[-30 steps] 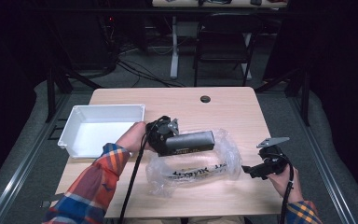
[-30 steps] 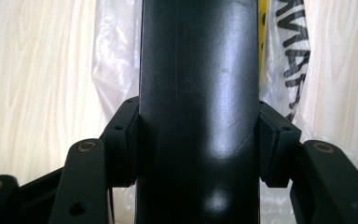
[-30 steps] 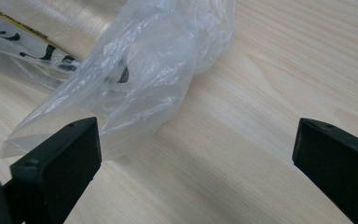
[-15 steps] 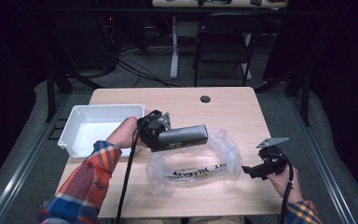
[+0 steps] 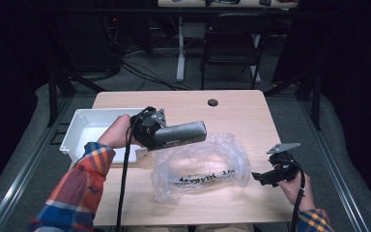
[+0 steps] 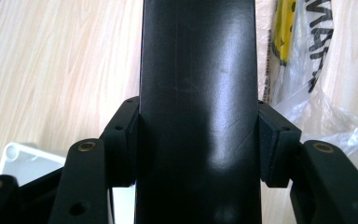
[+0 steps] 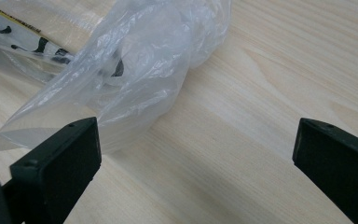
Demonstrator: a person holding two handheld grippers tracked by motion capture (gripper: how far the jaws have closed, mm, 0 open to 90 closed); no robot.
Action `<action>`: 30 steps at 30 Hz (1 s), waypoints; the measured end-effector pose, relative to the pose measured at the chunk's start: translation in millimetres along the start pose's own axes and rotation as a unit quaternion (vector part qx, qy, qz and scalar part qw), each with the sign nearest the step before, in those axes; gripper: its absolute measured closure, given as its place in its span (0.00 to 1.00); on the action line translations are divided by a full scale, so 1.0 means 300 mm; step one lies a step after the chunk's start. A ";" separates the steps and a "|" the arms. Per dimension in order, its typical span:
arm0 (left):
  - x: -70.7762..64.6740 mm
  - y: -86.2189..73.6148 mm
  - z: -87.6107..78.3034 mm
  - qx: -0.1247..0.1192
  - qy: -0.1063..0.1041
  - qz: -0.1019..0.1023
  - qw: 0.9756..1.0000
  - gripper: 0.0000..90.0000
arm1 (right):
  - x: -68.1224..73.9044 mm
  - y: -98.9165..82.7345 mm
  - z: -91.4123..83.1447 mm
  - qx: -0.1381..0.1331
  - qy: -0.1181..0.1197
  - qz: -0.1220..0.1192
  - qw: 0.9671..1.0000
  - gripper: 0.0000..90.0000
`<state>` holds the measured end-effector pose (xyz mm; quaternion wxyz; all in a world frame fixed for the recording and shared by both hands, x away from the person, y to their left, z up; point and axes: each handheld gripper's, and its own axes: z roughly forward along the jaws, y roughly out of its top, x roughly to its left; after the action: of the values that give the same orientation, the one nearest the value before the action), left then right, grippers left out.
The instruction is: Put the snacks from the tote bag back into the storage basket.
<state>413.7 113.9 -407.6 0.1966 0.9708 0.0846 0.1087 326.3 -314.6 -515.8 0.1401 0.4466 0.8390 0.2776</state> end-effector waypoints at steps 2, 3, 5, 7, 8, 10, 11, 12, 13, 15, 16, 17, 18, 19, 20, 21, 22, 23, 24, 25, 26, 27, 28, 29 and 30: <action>0.010 -0.011 -0.012 0.000 0.001 -0.007 1.000 0.48 | 0.003 0.002 0.001 0.000 -0.001 0.000 1.000 0.00; 0.010 -0.011 -0.012 0.000 0.001 -0.007 1.000 0.48 | 0.002 0.003 0.001 0.001 -0.001 -0.001 1.000 0.00; 0.018 -0.021 -0.023 0.000 0.003 -0.008 1.000 0.48 | 0.002 0.004 0.001 -0.001 0.000 0.000 1.000 0.01; 0.029 -0.034 -0.036 0.000 0.006 -0.012 1.000 0.48 | 0.000 0.002 -0.001 0.000 -0.001 0.000 1.000 0.01; 0.038 -0.046 -0.048 0.000 0.011 -0.014 1.000 0.48 | -0.001 0.001 -0.001 0.000 -0.002 0.001 1.000 0.01; 0.048 -0.061 -0.065 -0.002 0.015 -0.019 1.000 0.48 | -0.003 0.000 -0.002 0.000 -0.001 0.002 1.000 0.01; 0.053 -0.068 -0.072 -0.003 0.017 -0.023 1.000 0.48 | -0.003 0.000 -0.002 -0.001 -0.001 0.002 1.000 0.01; 0.056 -0.074 -0.077 -0.002 0.017 -0.025 1.000 0.48 | -0.003 0.001 -0.002 -0.001 -0.004 0.001 1.000 0.01; 0.056 -0.074 -0.077 -0.002 0.017 -0.025 1.000 0.48 | -0.003 0.001 -0.002 -0.001 -0.004 0.001 1.000 0.01; 0.064 -0.089 -0.093 -0.001 0.021 -0.028 0.999 0.48 | -0.002 0.001 -0.001 -0.001 -0.003 0.000 1.000 0.01; 0.069 -0.099 -0.102 -0.001 0.025 -0.031 0.999 0.48 | -0.002 0.001 -0.001 -0.001 -0.005 0.001 1.000 0.01; 0.073 -0.108 -0.110 -0.002 0.026 -0.036 0.999 0.48 | -0.002 0.001 0.000 -0.002 -0.005 0.001 1.000 0.01; 0.079 -0.124 -0.123 -0.003 0.031 -0.039 0.999 0.48 | -0.002 0.001 -0.001 -0.002 -0.005 0.001 1.000 0.01; 0.079 -0.124 -0.123 -0.003 0.031 -0.039 0.999 0.48 | -0.002 0.001 -0.001 -0.002 -0.005 0.001 1.000 0.01; 0.086 -0.143 -0.137 -0.002 0.033 -0.045 0.998 0.48 | -0.002 0.001 -0.003 -0.002 -0.004 0.000 1.000 0.01; 0.089 -0.155 -0.145 0.000 0.034 -0.049 0.998 0.48 | -0.002 0.001 -0.004 -0.002 -0.004 0.000 1.000 0.01; 0.091 -0.163 -0.148 -0.001 0.036 -0.050 0.998 0.48 | -0.001 0.002 -0.005 -0.003 -0.004 -0.001 1.000 0.01; 0.091 -0.163 -0.148 -0.001 0.036 -0.050 0.998 0.48 | -0.001 0.002 -0.005 -0.003 -0.004 -0.001 1.000 0.01; 0.096 -0.177 -0.156 0.002 0.039 -0.051 0.998 0.48 | -0.001 0.002 -0.006 -0.003 -0.004 -0.001 1.000 0.01; 0.098 -0.187 -0.160 0.002 0.040 -0.056 0.998 0.48 | -0.001 0.002 -0.006 -0.002 -0.005 -0.001 1.000 0.01; 0.103 -0.202 -0.166 0.001 0.042 -0.059 0.997 0.48 | -0.001 0.002 -0.006 -0.002 -0.005 -0.001 1.000 0.01; 0.106 -0.216 -0.171 0.000 0.043 -0.065 0.997 0.48 | -0.001 0.002 -0.005 -0.001 -0.007 -0.002 1.000 0.01; 0.112 -0.238 -0.179 0.002 0.047 -0.073 0.996 0.48 | -0.001 0.002 -0.005 -0.001 -0.006 -0.002 1.000 0.00; 0.116 -0.253 -0.185 0.004 0.051 -0.078 0.996 0.48 | -0.001 0.002 -0.006 -0.001 -0.007 -0.002 1.000 0.01; 0.119 -0.264 -0.190 0.004 0.054 -0.082 0.995 0.48 | 0.000 0.003 -0.006 -0.003 -0.007 -0.002 1.000 0.01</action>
<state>424.4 214.1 -381.7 0.1957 0.9541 0.1751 0.1440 326.0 -314.8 -514.0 0.1483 0.4463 0.8381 0.2765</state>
